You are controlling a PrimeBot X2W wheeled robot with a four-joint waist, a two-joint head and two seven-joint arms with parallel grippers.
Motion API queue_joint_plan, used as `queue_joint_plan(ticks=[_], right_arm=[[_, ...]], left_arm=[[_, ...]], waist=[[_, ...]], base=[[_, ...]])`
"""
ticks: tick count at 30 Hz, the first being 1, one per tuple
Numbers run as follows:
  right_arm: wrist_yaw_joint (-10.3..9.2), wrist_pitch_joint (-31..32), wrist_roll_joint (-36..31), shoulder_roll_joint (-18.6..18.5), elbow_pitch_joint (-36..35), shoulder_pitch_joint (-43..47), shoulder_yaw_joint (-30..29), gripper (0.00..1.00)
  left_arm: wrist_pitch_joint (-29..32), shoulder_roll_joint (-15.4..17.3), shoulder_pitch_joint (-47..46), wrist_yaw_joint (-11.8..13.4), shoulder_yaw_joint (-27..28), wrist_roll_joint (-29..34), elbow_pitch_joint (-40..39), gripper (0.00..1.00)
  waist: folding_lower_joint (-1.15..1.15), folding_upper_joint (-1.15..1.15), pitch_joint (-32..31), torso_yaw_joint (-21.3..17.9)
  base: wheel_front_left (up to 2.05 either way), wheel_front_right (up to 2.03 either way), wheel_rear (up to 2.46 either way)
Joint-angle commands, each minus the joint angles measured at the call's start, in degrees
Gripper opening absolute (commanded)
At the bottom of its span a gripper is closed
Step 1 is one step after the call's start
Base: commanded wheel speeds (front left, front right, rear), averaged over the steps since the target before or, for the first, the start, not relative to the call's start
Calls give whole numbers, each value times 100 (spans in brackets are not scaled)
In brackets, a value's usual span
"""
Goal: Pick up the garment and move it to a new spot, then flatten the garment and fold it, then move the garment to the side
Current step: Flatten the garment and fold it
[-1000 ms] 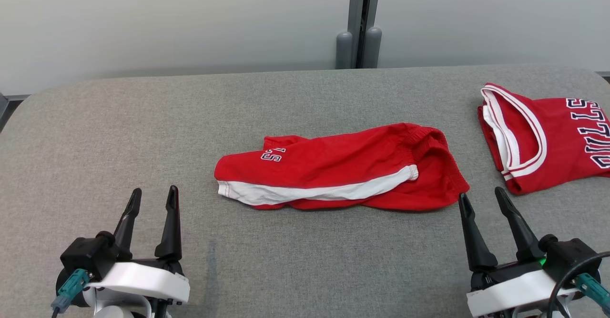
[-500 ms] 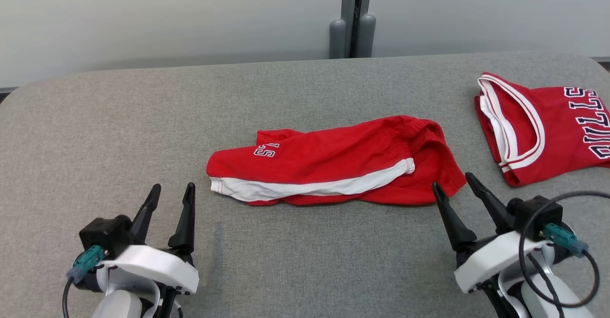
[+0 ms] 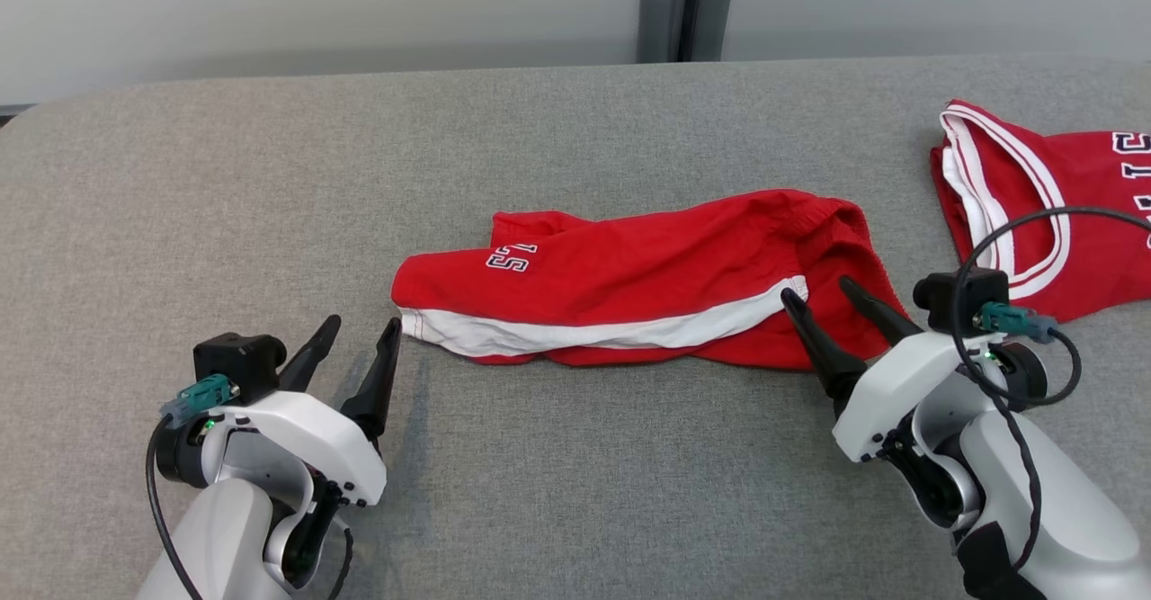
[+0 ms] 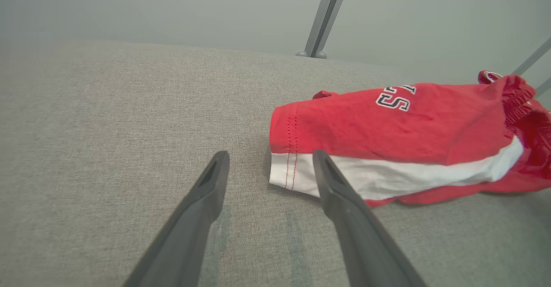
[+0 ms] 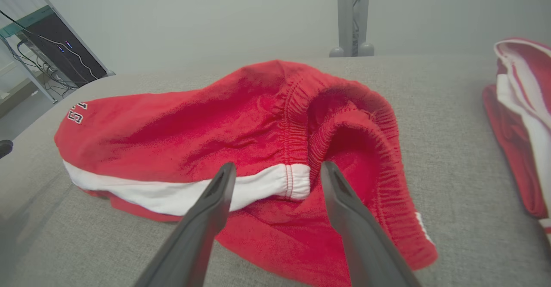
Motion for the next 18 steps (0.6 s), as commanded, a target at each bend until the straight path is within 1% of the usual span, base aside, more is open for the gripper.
queue_joint_plan(ticks=[1,8,14,18], right_arm=[[5,82,86,-27,131,-111,20,100],[5,587,496,92,739,-630,236,100],[5,637,587,61,951,-879,389,100],[5,602,602,54,1051,-1003,477,100]], left_arm=[[6,39,-136,-20,-14,-36,21,100],[390,95,-433,-93,-231,-279,308,100],[722,118,-624,-122,-573,-621,438,100],[795,244,-786,-113,-865,-791,477,100]], waist=[[0,0,90,26],[0,0,252,67],[0,0,298,51],[0,0,354,8]], base=[[0,0,0],[0,0,0],[0,0,0],[0,0,0]])
